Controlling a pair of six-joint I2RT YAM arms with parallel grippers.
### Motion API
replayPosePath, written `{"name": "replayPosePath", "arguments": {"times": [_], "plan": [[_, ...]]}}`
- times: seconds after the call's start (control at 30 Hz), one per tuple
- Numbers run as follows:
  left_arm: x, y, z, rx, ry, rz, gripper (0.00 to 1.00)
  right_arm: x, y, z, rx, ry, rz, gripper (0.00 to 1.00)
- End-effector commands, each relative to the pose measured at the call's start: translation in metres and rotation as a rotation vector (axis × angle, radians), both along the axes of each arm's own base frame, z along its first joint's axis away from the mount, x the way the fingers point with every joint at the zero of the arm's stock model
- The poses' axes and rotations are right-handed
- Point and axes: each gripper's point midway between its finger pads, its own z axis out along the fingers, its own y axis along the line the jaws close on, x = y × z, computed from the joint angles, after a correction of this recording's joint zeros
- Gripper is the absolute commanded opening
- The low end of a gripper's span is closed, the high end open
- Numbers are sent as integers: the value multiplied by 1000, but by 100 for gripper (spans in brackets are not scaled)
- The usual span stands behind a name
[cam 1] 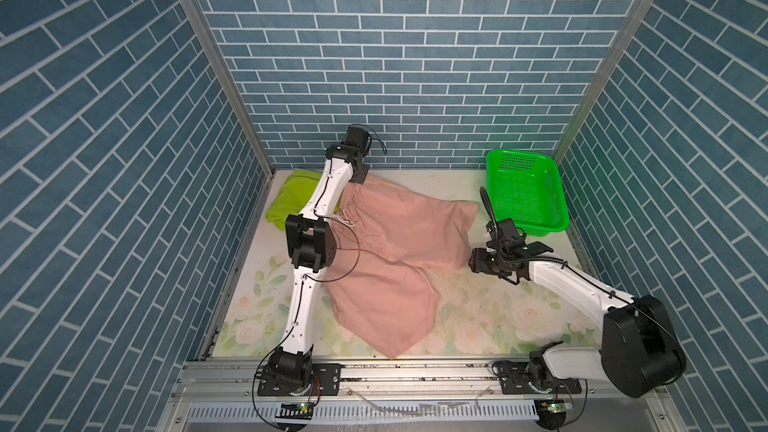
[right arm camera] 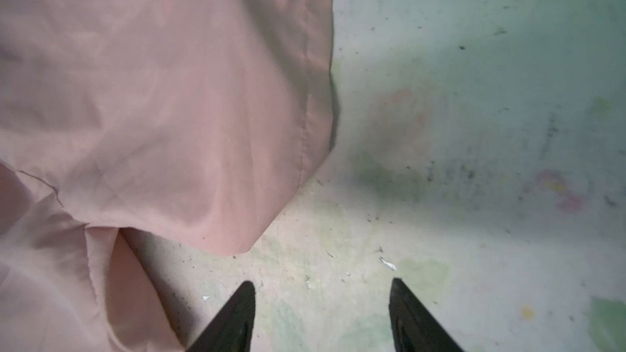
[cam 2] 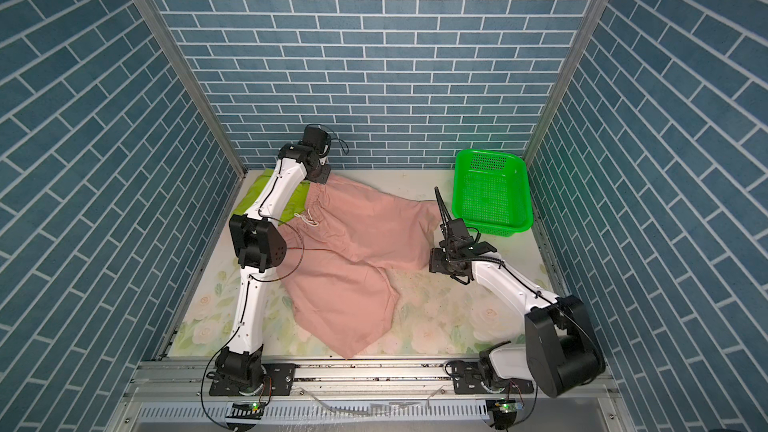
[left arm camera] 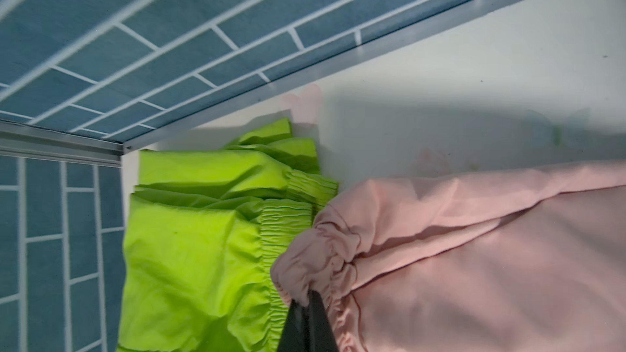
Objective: Fold and stack the shorts
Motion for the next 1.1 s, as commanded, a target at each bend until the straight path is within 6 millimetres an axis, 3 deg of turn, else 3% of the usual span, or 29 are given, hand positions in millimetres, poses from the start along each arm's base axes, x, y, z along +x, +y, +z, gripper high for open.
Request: {"name": "replayPosePath", "arguments": {"times": [0.0, 0.17, 0.2, 0.23, 0.27, 0.37, 0.5, 0.7, 0.83, 0.93, 1.07], "plan": [[0, 48, 33, 73, -59, 107, 0, 12, 35, 20, 100, -69, 169, 64], [-1, 74, 29, 106, -49, 170, 1, -22, 62, 16, 192, -36, 338, 64], [-1, 72, 28, 98, -45, 159, 14, -30, 68, 13, 192, -27, 365, 64], [0, 69, 27, 81, -42, 147, 41, -39, 75, 8, 189, -16, 399, 64], [-1, 65, 25, 57, -36, 140, 60, -47, 84, 3, 186, -5, 434, 64], [-5, 56, 24, -2, -20, 127, 98, -64, 103, -13, 179, 29, 491, 64], [-21, 55, 30, -29, 17, 135, 100, -61, 102, -34, 102, 57, 462, 65], [-69, 58, 31, -88, 121, 187, 100, -57, 115, -47, 69, 72, 492, 64], [-102, 72, 35, -172, 124, 246, 100, -58, 128, -55, 101, 96, 511, 59], [-124, 87, 26, -255, 108, 293, 100, -55, 130, -60, 86, 113, 508, 43], [-154, 99, 0, -265, 162, 345, 100, -44, 110, -51, -68, 133, 444, 1]]}}
